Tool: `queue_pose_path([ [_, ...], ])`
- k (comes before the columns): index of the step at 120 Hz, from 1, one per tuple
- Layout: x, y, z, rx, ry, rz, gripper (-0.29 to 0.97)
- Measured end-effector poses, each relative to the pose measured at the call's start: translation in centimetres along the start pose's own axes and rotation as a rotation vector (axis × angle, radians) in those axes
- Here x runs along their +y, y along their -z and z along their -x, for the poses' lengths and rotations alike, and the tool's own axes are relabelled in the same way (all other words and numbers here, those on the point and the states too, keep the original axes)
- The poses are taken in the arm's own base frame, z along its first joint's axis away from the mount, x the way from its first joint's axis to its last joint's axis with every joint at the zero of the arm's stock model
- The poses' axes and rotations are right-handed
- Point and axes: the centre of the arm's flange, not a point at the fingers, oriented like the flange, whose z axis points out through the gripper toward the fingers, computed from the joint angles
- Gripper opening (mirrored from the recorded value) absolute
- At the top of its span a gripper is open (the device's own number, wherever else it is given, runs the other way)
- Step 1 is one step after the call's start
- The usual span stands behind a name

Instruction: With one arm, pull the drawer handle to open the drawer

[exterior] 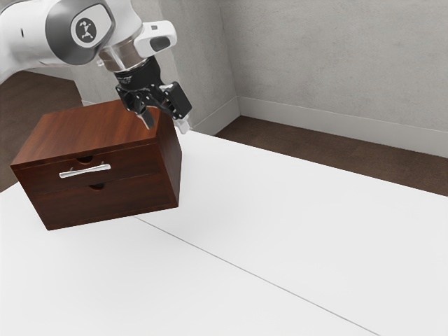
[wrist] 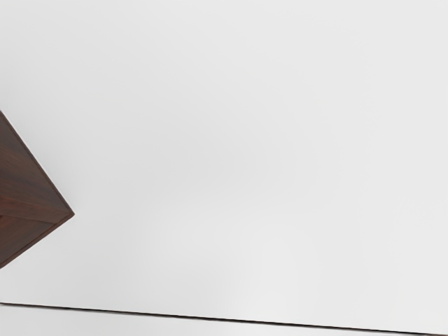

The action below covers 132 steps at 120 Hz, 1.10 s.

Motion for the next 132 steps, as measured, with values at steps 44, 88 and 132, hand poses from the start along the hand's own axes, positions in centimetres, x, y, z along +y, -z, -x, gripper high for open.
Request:
queue_pose_path([
  [44, -1.3, 17.2, 8.2, 0.198, -0.042, -0.165, 0.68],
  [88, -7.4, 7.5, 7.2, -0.115, -0.514, -0.153, 0.68],
  [132, -27.5, -0.9, 12.5, 0.008, -0.518, -0.292, 0.59],
])
